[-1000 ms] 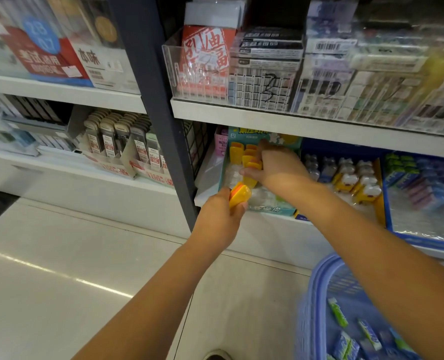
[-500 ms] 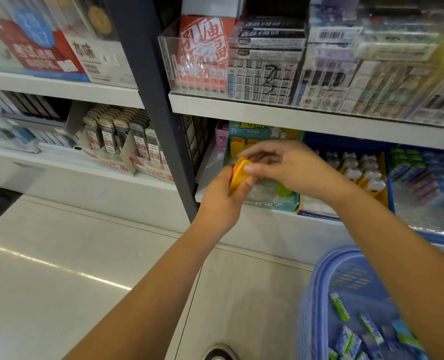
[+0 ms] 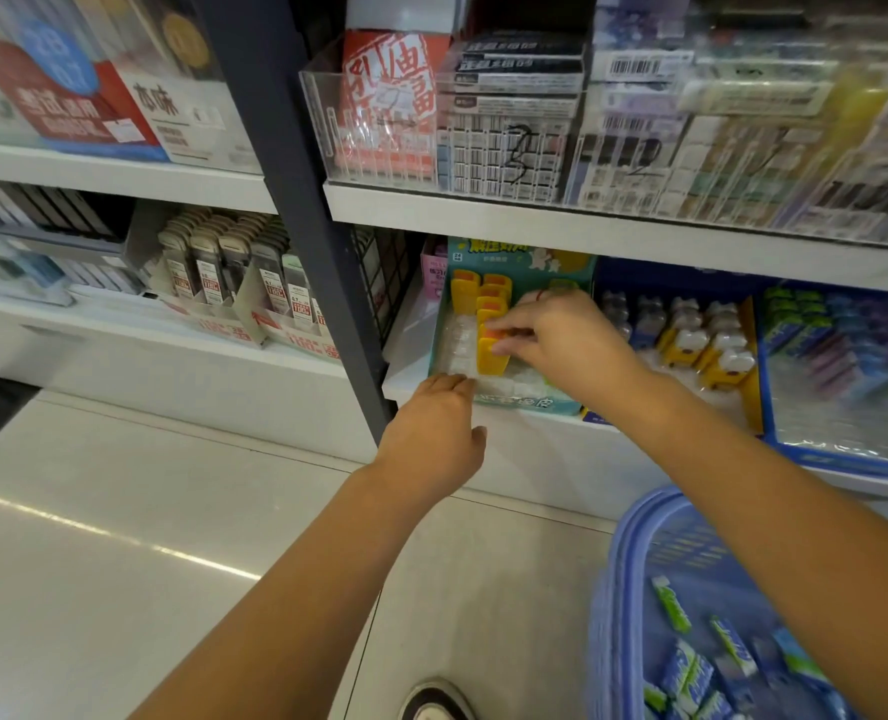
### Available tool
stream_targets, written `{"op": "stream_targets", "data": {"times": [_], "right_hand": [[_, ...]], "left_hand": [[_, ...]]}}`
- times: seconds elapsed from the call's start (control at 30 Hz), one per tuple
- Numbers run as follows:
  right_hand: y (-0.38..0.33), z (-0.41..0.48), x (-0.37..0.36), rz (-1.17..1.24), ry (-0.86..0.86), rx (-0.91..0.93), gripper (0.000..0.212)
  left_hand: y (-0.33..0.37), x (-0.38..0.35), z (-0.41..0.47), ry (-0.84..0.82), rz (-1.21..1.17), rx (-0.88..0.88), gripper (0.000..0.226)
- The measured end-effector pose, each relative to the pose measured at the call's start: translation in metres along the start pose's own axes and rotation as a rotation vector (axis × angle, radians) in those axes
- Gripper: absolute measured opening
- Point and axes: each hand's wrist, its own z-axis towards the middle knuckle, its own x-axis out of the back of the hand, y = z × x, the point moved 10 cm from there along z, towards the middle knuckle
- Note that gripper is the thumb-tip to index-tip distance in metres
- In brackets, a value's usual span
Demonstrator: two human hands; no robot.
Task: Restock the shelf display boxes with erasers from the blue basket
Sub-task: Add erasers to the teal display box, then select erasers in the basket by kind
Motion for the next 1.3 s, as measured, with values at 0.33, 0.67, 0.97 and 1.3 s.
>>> {"op": "stream_targets", "data": {"times": [0.33, 0.67, 0.97, 1.3], "right_hand": [[-0.006, -0.004, -0.025, -0.264, 0.023, 0.028, 0.032], [-0.021, -0.023, -0.010, -0.365, 0.033, 0.104, 0.035], [0.106, -0.206, 0.018, 0.055, -0.196, -0.324, 0.028], [0.236, -0.419, -0.151, -0.034, -0.908, -0.458, 0.030]], "left_hand": [[-0.001, -0.004, 0.001, -0.029, 0.016, 0.013, 0.053], [0.006, 0.000, -0.002, -0.037, 0.017, 0.085, 0.049], [0.150, 0.003, -0.027, 0.151, -0.181, -0.189, 0.020], [0.229, -0.295, -0.134, -0.905, 0.036, -0.206, 0.025]]}}
